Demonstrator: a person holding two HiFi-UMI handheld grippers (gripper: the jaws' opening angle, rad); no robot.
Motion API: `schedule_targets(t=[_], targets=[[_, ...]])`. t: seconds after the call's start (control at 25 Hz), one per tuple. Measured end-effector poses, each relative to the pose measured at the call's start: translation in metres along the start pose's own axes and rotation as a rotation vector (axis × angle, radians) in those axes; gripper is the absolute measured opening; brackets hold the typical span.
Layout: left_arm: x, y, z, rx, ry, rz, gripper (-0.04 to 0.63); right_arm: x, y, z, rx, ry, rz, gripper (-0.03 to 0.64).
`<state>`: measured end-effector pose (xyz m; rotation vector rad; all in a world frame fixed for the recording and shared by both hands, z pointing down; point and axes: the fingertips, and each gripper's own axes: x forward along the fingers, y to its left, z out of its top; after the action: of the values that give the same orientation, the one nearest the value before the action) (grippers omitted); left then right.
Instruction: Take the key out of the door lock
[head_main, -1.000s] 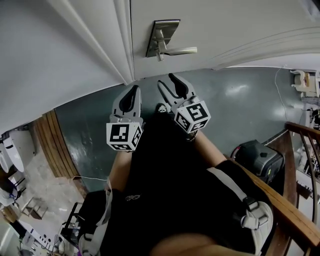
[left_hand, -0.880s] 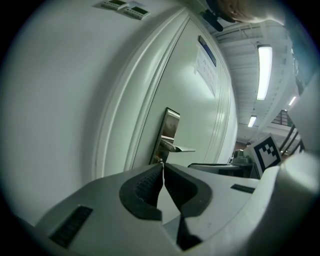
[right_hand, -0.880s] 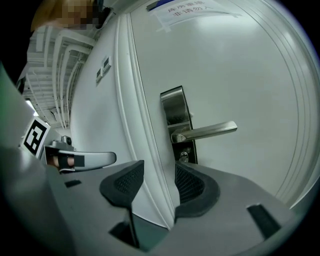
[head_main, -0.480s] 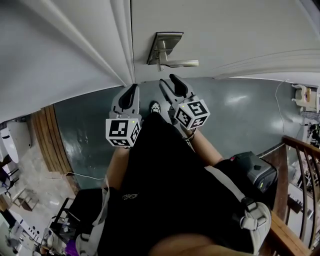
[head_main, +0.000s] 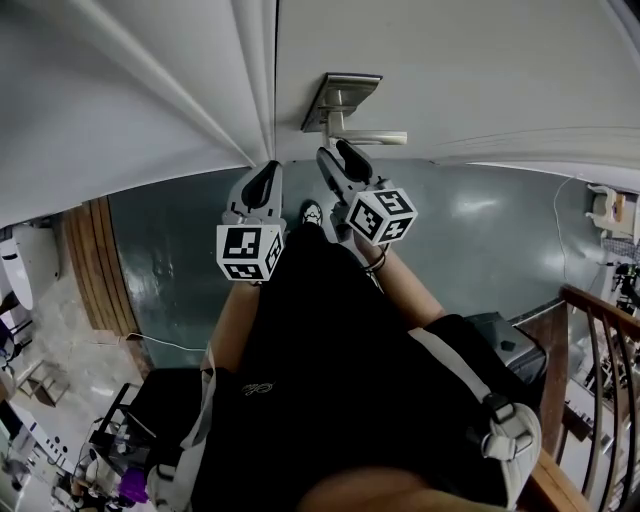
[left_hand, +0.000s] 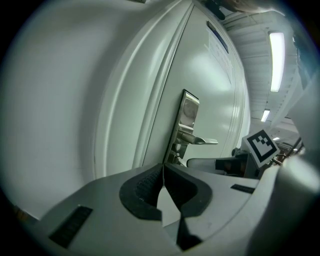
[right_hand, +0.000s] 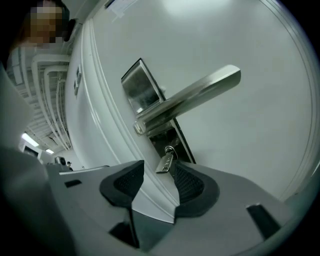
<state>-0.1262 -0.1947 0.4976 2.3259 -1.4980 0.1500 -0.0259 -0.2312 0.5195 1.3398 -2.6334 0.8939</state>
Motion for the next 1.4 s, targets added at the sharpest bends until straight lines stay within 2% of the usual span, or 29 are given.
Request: schedule_targets(t=[0.2, 0.48, 0.72, 1.04, 1.24, 1.4], targets=[[0.003, 0.005, 0.002, 0.0, 0.004, 0.006, 0.028, 0.009, -0.009, 0.0, 0.148, -0.024, 0.01, 0.19], [0.008, 0.004, 0.001, 0.001, 0.009, -0.002, 0.028, 0.017, -0.02, 0.0, 0.296, -0.065, 0.021, 0.179], [0.009, 0.007, 0.001, 0.004, 0.013, 0.002, 0.028, 0.023, -0.023, 0.004, 0.496, -0.13, 0.056, 0.146], [0.011, 0.011, 0.002, 0.004, 0.014, 0.004, 0.028, 0.03, -0.023, 0.008, 0.682, -0.195, 0.079, 0.096], [0.013, 0.011, 0.002, 0.006, 0.012, 0.002, 0.028, 0.032, -0.029, 0.006, 0.744, -0.206, 0.064, 0.057], [0.013, 0.013, 0.002, 0.004, 0.015, 0.002, 0.028, 0.033, -0.029, 0.007, 0.776, -0.238, 0.072, 0.049]])
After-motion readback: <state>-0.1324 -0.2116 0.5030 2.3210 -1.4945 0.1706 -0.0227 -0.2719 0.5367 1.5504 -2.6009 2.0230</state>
